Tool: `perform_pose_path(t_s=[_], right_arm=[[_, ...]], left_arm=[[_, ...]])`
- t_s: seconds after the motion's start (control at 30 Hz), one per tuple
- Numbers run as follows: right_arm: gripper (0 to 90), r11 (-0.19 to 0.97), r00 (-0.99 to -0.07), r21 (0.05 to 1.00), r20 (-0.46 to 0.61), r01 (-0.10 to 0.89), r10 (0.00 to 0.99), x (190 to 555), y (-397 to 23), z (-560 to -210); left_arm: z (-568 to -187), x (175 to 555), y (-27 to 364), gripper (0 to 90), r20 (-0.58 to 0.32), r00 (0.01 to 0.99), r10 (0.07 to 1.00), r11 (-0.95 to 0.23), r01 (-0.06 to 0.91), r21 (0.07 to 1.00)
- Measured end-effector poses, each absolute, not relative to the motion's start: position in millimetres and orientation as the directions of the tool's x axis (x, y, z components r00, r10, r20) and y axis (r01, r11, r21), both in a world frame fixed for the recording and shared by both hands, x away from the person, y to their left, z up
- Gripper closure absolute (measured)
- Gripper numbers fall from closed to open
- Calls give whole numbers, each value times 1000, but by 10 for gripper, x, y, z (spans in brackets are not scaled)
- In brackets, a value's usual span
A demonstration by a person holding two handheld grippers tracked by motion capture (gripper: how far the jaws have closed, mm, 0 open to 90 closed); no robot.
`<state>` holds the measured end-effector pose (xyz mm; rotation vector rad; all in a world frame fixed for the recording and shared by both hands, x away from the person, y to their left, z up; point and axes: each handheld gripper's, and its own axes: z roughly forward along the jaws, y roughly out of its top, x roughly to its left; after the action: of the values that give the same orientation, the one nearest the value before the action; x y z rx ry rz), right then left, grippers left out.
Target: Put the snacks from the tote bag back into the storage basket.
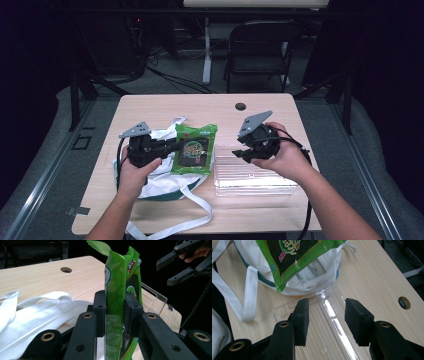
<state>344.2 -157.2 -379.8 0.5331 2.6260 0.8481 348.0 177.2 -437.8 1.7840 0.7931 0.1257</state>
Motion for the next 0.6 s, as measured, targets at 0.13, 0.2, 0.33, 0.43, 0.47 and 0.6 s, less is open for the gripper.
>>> perform_pose_path(t_s=[0.13,0.2,0.33,0.43,0.47,0.6], right_arm=[[547,762,-881,602,-198,237,430,3469,-1520,-3747],[546,764,-883,601,-198,235,426,3472,-1508,-3737],[542,785,-890,583,-217,212,402,3496,-1441,-3673],[536,802,-895,566,-232,193,380,3531,-1384,-3629],[534,810,-896,555,-241,187,373,3542,-1371,-3612],[519,814,-898,554,-251,174,362,3572,-1323,-3548]], left_arm=[[-4372,3476,1774,747,-295,768,568,-146,447,883],[-4371,3475,1774,746,-295,768,568,-146,447,883],[-4371,3472,1768,747,-294,770,567,-148,447,882],[-4368,3466,1748,747,-289,775,561,-154,442,884],[-4367,3466,1746,747,-287,777,561,-159,441,883],[-4370,3466,1737,747,-285,777,561,-162,440,883]])
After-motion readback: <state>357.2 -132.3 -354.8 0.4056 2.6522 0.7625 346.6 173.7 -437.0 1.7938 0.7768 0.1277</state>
